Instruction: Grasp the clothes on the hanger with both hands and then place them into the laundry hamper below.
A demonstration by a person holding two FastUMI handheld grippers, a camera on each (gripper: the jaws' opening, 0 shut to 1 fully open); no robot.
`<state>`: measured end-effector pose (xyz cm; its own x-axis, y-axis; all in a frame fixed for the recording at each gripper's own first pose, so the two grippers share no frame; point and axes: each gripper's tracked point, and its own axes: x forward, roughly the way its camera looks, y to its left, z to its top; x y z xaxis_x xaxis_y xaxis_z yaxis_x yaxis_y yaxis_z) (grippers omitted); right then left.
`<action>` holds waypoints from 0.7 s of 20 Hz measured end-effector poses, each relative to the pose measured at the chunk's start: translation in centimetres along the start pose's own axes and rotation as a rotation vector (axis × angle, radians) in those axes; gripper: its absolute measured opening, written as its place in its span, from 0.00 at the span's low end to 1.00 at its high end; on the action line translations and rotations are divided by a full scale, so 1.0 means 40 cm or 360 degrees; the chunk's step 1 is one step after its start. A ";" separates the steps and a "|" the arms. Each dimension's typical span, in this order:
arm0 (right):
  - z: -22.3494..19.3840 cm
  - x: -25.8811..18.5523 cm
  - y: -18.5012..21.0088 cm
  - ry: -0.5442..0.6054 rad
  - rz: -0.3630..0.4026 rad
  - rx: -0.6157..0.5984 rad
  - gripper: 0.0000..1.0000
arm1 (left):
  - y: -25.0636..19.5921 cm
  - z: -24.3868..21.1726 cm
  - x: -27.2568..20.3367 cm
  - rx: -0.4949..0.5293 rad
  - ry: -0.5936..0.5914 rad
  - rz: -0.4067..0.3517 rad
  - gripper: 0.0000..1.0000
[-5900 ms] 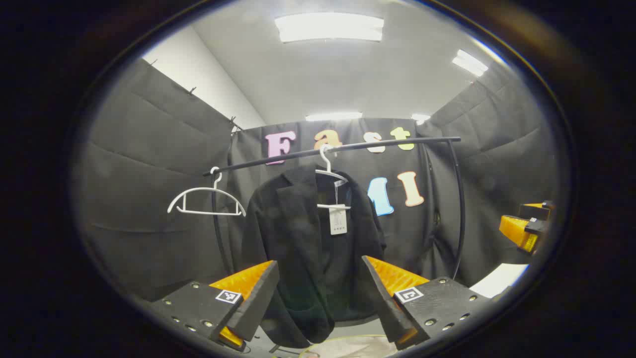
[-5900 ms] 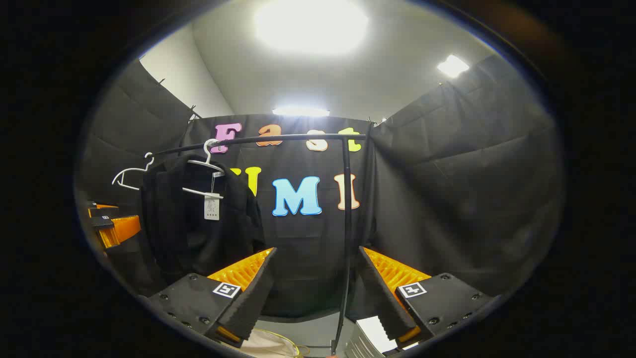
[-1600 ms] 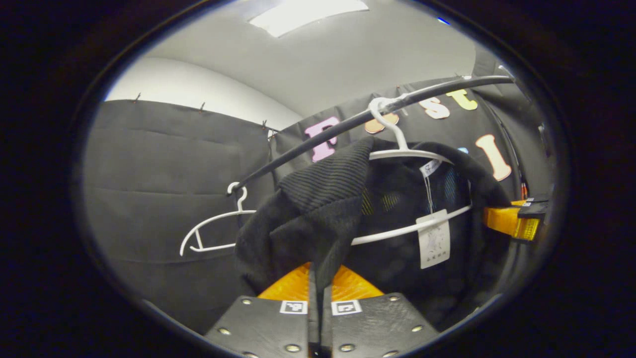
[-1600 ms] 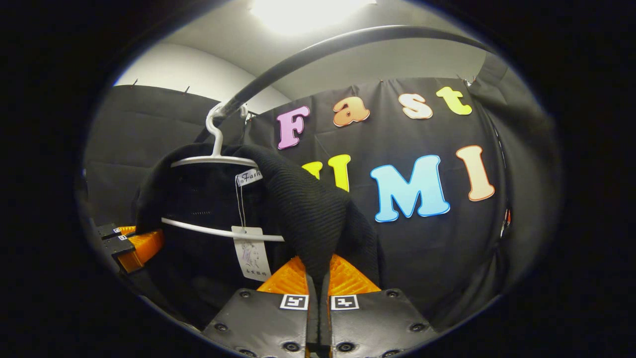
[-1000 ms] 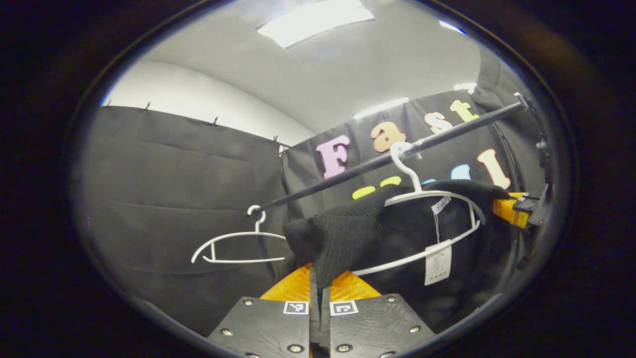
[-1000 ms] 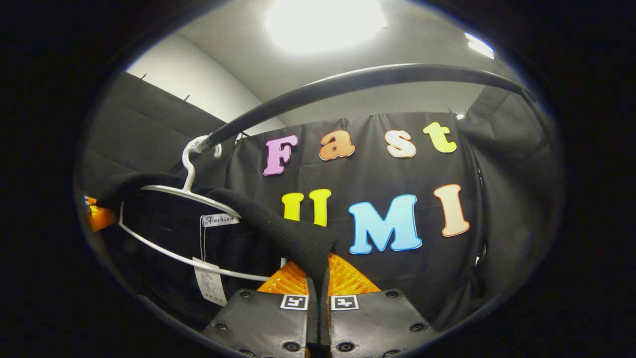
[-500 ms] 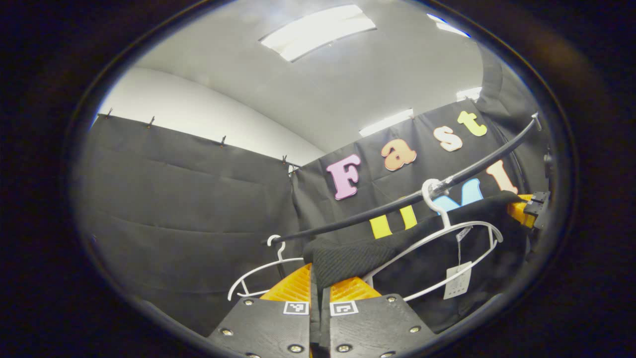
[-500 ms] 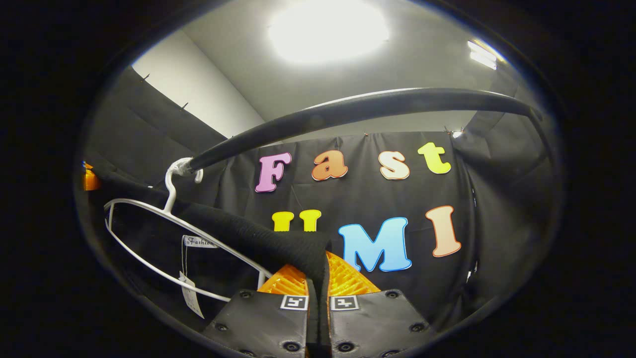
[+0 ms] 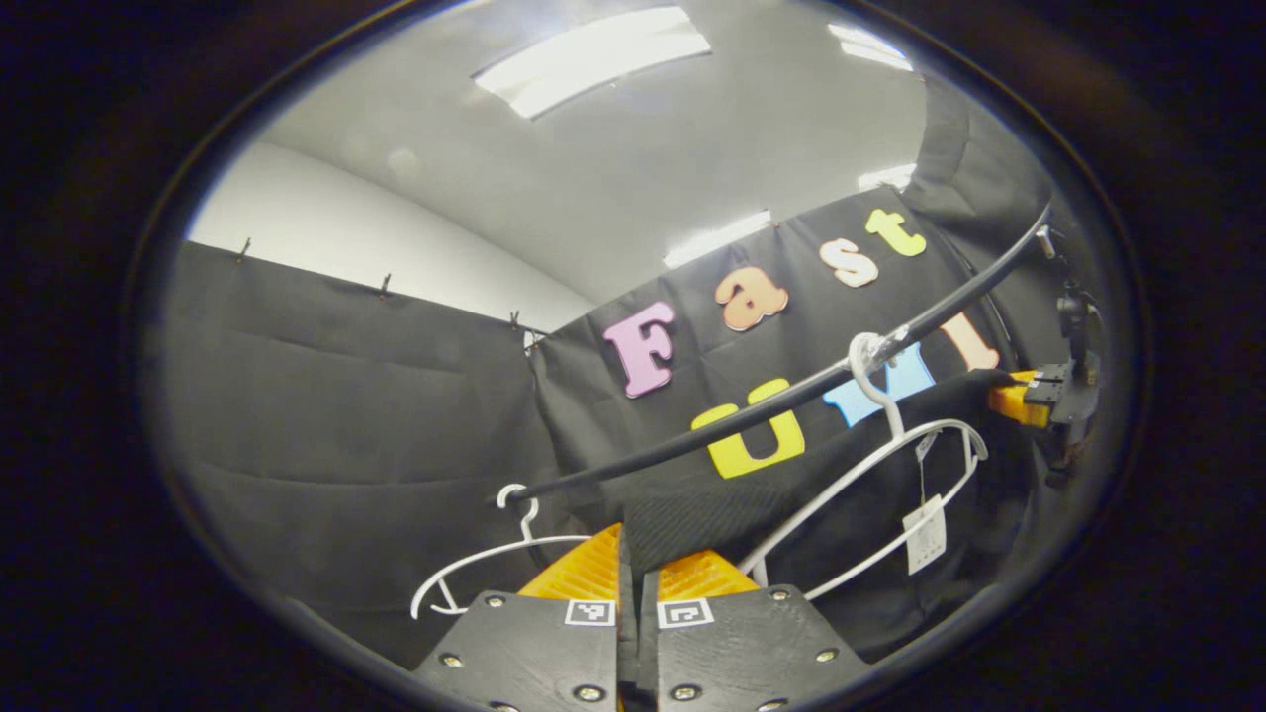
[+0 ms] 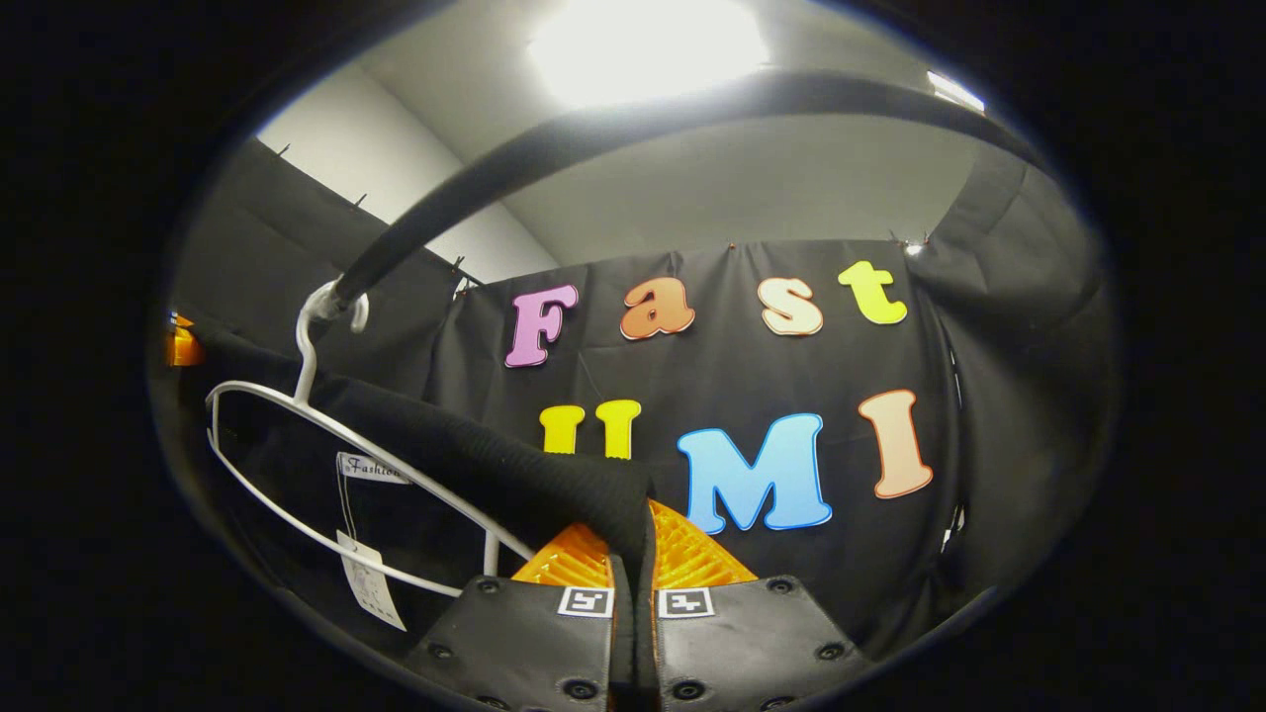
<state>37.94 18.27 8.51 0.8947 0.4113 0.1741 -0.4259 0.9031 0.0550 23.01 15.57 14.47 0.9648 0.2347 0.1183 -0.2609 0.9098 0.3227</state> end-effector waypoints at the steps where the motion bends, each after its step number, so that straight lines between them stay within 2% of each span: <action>1: -0.016 0.011 0.004 0.0028 0.0005 0.0012 0.00 | 0.006 -0.014 0.015 -0.0005 0.0012 -0.0036 0.03; 2: -0.033 0.022 0.003 0.0061 0.0012 0.0031 0.02 | 0.010 -0.026 0.031 -0.0004 0.0025 -0.0070 0.01; 5: -0.083 0.046 0.006 0.0142 0.0035 0.0097 0.00 | 0.000 -0.069 0.075 0.0002 0.0070 -0.0160 0.03; 10: -0.131 0.065 0.009 0.0254 0.0116 0.0218 0.02 | -0.013 -0.153 0.130 -0.0081 0.0140 -0.0291 0.03; 12: -0.142 0.057 0.009 0.0274 0.0131 0.0216 0.02 | -0.022 -0.183 0.131 -0.0102 0.0170 -0.0320 0.01; 14: -0.138 0.047 0.003 0.0259 0.0127 0.0180 0.00 | -0.024 -0.185 0.136 -0.0121 0.0156 -0.0330 0.02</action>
<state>40.31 19.84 3.40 0.8637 0.5036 0.0216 -0.5002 0.8512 0.1590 28.74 18.50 7.84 0.9970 0.0691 -0.0362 -0.0575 0.9643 0.2586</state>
